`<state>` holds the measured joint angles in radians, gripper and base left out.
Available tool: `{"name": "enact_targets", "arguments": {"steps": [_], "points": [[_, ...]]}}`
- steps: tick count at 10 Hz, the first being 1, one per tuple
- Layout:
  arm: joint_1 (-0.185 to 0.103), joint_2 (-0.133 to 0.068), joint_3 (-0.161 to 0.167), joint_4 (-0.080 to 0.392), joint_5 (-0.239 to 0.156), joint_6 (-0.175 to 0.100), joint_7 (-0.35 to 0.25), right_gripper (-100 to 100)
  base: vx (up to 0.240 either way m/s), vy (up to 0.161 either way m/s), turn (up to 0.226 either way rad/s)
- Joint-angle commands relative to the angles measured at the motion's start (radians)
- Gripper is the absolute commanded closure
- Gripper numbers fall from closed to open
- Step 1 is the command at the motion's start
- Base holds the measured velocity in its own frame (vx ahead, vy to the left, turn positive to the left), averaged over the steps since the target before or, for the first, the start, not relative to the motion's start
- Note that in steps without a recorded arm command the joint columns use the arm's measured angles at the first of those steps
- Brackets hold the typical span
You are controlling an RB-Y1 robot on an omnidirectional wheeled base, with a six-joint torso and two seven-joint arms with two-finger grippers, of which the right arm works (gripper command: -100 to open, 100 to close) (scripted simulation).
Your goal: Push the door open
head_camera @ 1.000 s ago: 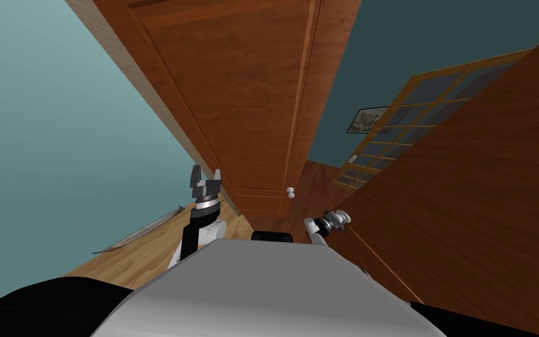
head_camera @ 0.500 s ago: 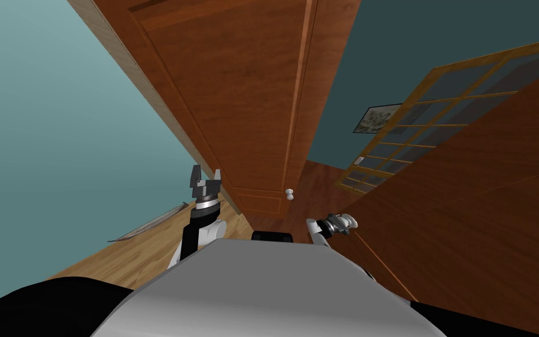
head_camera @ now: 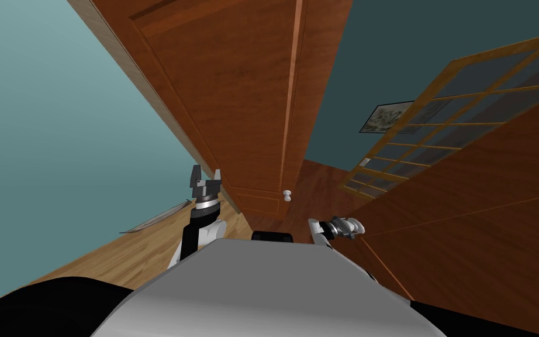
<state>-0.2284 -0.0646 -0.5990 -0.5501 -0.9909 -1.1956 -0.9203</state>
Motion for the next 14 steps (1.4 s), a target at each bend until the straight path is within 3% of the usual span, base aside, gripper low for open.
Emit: {"name": "enact_targets", "arguments": {"steps": [1, 4, 6, 8, 11, 14], "points": [[0.006, -0.012, -0.037, -0.003, -0.021, -0.027, 0.005, 100, 0.003, -0.059, 0.129], [0.005, -0.014, -0.051, -0.002, -0.029, -0.036, 0.008, 100, 0.017, -0.085, 0.061], [0.003, -0.016, -0.080, 0.001, -0.045, -0.053, 0.015, 100, 0.018, -0.060, 0.094], [0.003, -0.016, -0.080, 0.001, -0.045, -0.053, 0.015, 100, 0.005, -0.043, 0.020], [-0.001, -0.018, -0.135, 0.007, -0.078, -0.088, 0.028, 100, 0.015, -0.107, 0.138], [-0.004, -0.017, -0.162, 0.009, -0.093, -0.104, 0.034, 100, 0.017, -0.098, 0.067]]}}
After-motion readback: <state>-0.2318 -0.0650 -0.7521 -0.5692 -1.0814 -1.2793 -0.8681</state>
